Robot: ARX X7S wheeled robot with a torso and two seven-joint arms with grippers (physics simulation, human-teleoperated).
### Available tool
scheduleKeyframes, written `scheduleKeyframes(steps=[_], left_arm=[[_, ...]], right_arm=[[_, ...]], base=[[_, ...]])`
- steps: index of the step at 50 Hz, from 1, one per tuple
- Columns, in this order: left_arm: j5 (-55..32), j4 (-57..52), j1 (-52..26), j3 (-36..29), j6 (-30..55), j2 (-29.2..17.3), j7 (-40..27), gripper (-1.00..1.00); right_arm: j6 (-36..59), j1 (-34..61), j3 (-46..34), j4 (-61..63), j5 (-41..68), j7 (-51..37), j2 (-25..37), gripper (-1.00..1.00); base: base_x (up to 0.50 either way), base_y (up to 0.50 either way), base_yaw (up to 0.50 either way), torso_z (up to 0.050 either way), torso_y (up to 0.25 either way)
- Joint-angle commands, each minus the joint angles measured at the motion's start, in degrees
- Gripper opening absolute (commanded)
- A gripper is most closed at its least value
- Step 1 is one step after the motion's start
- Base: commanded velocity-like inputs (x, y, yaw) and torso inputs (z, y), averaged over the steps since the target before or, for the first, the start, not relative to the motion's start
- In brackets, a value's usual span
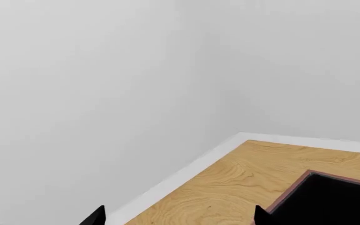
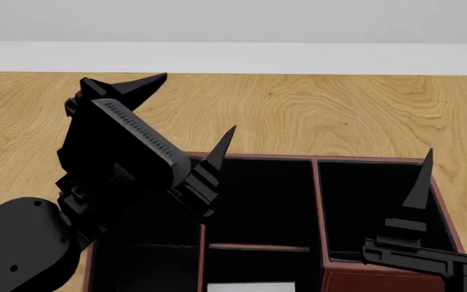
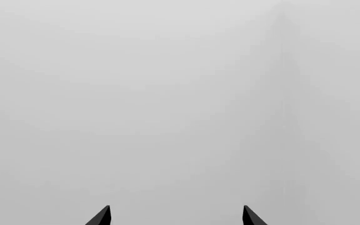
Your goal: Pick up the book and place it in the back compartment of the caddy.
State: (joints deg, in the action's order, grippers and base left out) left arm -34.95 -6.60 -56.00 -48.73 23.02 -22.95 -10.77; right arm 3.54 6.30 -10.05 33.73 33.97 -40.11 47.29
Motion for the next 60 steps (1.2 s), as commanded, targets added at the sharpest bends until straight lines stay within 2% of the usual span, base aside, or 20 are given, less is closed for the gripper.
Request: scheduleKeyframes(steps=[1,16,60], left_arm=[[-0.32,-2.91,1.31,0.96,-0.12,-1.55,-2.04,1.0],[2.19,-6.64,3.11,0.43,-0.7,-3.45,-5.07,1.0],[1.1,-20.97,8.89,4.6,0.77,-10.98,-15.07,1.0]], right_arm=[[0.41,0.48,-0.19,0.13,0.12,0.02,-0.15,1.0],[0.96,0.49,0.02,0.94,0.43,-0.37,0.06,1.0],[0.4,1.25,-0.72,-0.17,-0.09,1.24,-0.61,1.0]], base=[[0.0,0.0,0.0,0.0,0.0],[0.0,0.0,0.0,0.0,0.0],[0.0,0.0,0.0,0.0,0.0]])
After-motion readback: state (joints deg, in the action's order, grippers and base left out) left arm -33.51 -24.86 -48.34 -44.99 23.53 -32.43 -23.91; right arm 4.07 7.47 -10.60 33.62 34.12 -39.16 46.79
